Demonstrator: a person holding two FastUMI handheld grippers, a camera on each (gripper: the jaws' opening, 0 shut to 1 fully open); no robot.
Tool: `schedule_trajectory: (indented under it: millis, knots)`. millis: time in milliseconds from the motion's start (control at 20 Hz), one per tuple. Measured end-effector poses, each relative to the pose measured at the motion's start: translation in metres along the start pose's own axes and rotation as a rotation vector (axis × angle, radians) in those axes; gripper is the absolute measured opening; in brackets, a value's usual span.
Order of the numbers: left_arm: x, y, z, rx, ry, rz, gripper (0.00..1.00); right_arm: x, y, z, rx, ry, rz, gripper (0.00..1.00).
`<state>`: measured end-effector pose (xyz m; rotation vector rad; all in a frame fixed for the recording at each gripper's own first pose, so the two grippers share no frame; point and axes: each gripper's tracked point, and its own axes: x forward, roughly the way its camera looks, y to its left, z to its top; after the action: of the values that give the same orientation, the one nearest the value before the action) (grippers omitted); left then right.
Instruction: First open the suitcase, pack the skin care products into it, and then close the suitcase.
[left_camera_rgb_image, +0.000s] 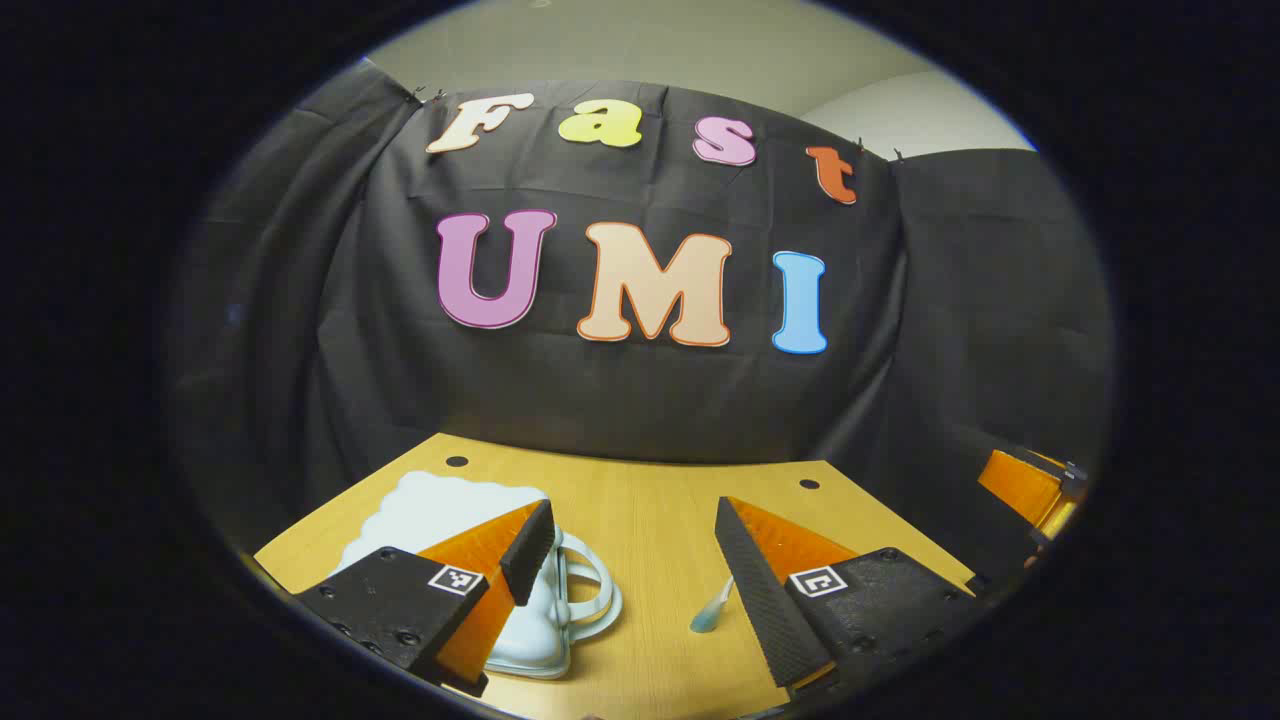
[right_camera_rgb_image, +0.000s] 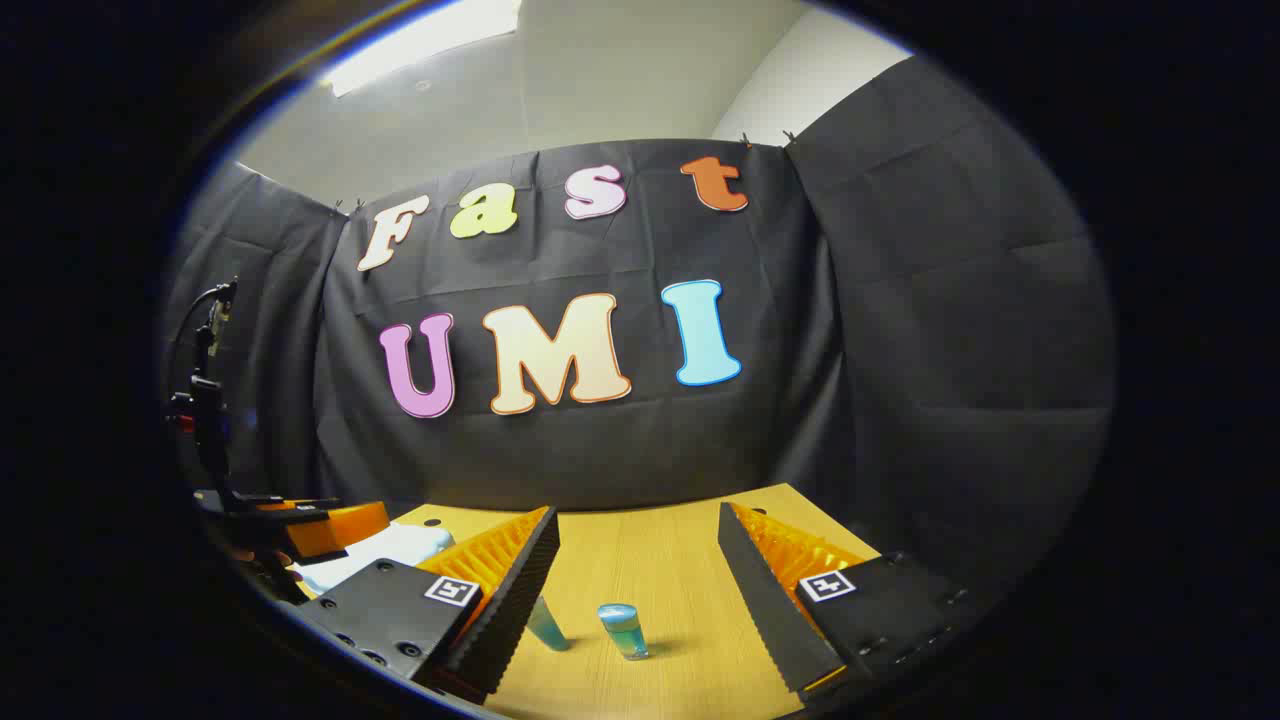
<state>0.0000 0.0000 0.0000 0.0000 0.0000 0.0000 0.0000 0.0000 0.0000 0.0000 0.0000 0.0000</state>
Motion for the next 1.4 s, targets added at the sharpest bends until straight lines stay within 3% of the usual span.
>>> schedule_trajectory:
  millis: [650, 1000, 1400]
  knots:
    - [0.018, -0.004, -0.027, -0.028, 0.118, -0.001, 0.95, 0.004, -0.014, -0.001, 0.012, 0.024, -0.016, 1.0]
    - [0.056, -0.001, -0.07, -0.075, 0.354, -0.018, 0.95, 0.002, -0.016, -0.013, 0.015, 0.066, -0.01, 1.0]
    - [0.104, 0.024, -0.122, -0.159, 0.664, 0.042, 0.96, -0.005, -0.024, -0.028, -0.004, 0.11, -0.016, 1.0]
